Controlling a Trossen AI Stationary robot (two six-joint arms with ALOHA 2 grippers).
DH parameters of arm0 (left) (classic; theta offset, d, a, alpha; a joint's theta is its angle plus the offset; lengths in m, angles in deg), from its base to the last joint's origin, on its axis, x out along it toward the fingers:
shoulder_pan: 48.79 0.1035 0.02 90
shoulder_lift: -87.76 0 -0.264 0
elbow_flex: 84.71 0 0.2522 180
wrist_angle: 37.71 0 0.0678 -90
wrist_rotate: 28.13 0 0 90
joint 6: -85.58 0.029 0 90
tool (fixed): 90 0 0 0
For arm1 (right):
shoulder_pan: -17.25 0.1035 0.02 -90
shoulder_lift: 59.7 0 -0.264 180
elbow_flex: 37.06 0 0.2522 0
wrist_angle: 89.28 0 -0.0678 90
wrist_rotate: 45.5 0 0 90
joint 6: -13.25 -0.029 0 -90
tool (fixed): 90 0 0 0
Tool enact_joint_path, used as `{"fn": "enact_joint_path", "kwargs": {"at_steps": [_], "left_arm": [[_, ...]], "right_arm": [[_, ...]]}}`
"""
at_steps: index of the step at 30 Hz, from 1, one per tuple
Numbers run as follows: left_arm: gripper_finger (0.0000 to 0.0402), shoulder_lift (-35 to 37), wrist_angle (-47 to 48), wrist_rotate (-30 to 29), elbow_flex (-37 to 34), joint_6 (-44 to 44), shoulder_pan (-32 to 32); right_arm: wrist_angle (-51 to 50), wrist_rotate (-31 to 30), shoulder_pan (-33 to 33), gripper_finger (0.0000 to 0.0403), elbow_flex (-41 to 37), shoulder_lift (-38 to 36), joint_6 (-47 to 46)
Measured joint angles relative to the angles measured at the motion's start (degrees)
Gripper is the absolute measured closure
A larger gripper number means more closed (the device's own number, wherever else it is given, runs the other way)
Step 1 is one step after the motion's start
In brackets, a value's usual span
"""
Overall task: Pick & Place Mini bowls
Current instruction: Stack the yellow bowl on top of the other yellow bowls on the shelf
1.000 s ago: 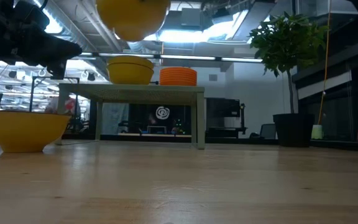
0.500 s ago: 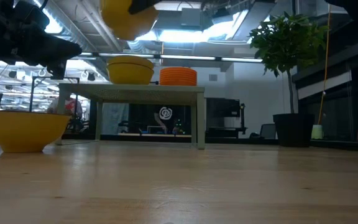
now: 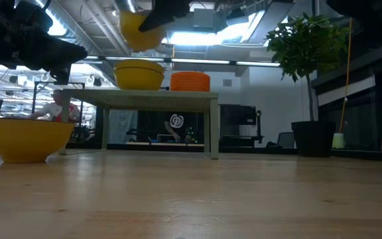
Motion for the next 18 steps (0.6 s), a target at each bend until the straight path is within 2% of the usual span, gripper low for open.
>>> {"fn": "enact_joint_path", "kwargs": {"at_steps": [3, 7, 18], "left_arm": [[0.0363, 0.01, 0.00, 0.00, 0.01, 0.00, 0.00], [0.0363, 0.00, 0.00, 0.00, 0.00, 0.00, -0.01], [0.0363, 0.01, 0.00, 0.00, 0.01, 0.00, -0.01]], "right_arm": [[-0.04, 3.03, -2.19, 0.0385, -0.52, -0.01, -2.01], [-0.29, 3.39, -3.77, 0.0385, -1.41, 0.04, -3.23], [0.11, 7.14, -3.67, 0.0385, -1.42, 1.82, -3.21]]}}
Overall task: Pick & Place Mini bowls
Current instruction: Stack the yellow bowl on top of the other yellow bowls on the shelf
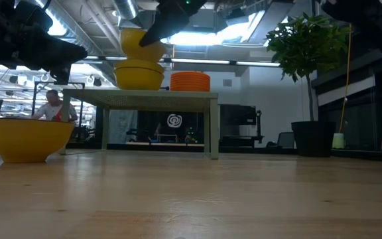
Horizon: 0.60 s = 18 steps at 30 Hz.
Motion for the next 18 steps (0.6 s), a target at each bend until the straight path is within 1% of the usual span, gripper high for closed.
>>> {"fn": "enact_joint_path", "kwargs": {"at_steps": [5, 14, 18], "left_arm": [[0.0363, 0.00, 0.00, 0.00, -0.01, 0.00, 0.01], [0.0363, -0.01, 0.02, 0.01, 0.00, 0.00, 0.00], [0.0363, -0.01, 0.00, 0.00, 0.00, 0.00, 0.01]], "right_arm": [[-0.36, 2.44, -0.02, 0.0385, 0.00, 1.31, -0.26], [-1.77, 2.34, -0.07, 0.0384, -0.07, 1.85, -0.83], [-1.97, 2.32, -0.11, 0.0376, -0.07, 1.85, -1.55]]}}
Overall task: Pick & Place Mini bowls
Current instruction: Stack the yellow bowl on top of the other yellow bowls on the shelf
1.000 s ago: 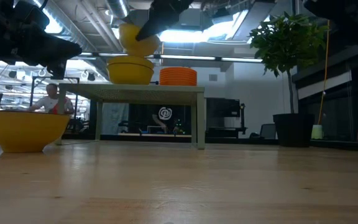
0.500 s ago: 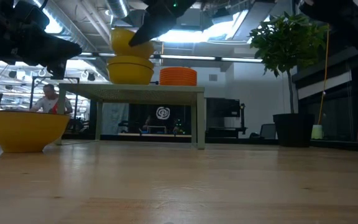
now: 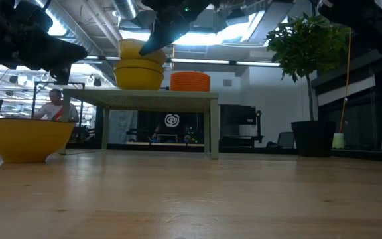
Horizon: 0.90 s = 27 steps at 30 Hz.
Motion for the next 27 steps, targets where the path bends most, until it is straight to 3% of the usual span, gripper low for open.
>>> {"fn": "enact_joint_path", "kwargs": {"at_steps": [9, 27], "left_arm": [[0.0363, 0.02, 0.00, 0.00, 0.00, 0.00, -0.01], [0.0363, 0.02, 0.00, 0.00, 0.01, 0.00, -0.01]], "right_arm": [[0.02, -3.45, 0.00, 0.0363, 0.02, 0.00, -0.09], [0.13, -3.48, 0.00, 0.0361, 0.04, 0.00, -0.11]]}}
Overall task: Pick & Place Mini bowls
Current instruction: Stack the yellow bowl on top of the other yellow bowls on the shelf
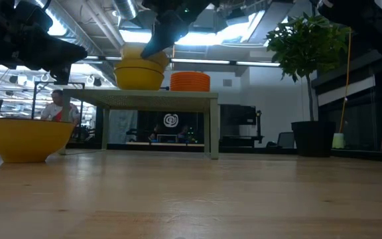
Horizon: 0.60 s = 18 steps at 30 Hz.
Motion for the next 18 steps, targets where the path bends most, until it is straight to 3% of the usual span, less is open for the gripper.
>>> {"fn": "enact_joint_path", "kwargs": {"at_steps": [4, 12, 18], "left_arm": [[0.0363, -0.02, 0.00, 0.00, -0.02, 0.00, 0.02], [0.0363, 0.00, 0.00, 0.00, -0.02, 0.00, 0.02], [0.0363, -0.01, 0.00, 0.00, -0.02, 0.00, 0.02]], "right_arm": [[0.04, -0.02, 0.00, 0.0350, 0.02, 0.00, 0.04], [0.59, -2.98, 0.04, 0.0273, 0.02, 0.00, 0.04], [0.92, -3.04, 0.05, 0.0248, 0.04, -0.05, 0.04]]}}
